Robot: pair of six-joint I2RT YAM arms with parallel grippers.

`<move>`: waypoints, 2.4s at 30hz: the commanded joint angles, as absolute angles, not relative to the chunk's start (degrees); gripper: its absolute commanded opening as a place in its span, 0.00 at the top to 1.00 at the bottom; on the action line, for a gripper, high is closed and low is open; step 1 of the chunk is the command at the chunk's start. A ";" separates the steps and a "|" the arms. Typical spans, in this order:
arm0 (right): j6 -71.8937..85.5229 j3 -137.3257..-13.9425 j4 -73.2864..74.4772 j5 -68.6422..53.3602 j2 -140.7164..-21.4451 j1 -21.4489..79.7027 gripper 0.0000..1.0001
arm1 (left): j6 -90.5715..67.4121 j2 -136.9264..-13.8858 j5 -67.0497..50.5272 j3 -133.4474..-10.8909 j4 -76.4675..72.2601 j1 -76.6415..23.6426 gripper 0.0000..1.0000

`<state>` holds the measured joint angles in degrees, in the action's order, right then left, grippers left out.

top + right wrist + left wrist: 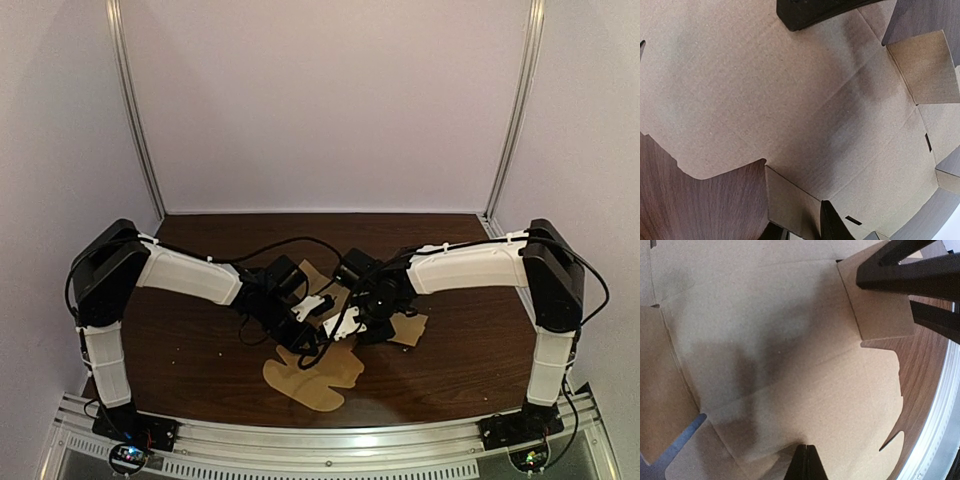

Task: Fold the paper box

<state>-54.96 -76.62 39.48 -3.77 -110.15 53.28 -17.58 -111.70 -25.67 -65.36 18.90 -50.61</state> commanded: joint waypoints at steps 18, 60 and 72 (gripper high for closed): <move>-55.37 -80.61 36.59 -1.32 -107.22 52.65 0.70 | -15.91 -115.20 -25.35 -65.21 21.62 -51.15 1.00; -35.34 -76.10 36.68 -9.96 -98.83 46.79 0.59 | -29.95 -94.12 -6.86 -63.70 19.14 -50.27 0.75; -6.64 -75.59 48.53 -34.84 -103.71 38.19 0.52 | -33.75 -100.63 2.02 -67.47 23.96 -47.48 0.48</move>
<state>-15.92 -76.38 43.27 -25.43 -100.09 39.68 -32.08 -98.24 -0.21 -66.39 22.87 -47.92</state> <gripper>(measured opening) 0.478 0.512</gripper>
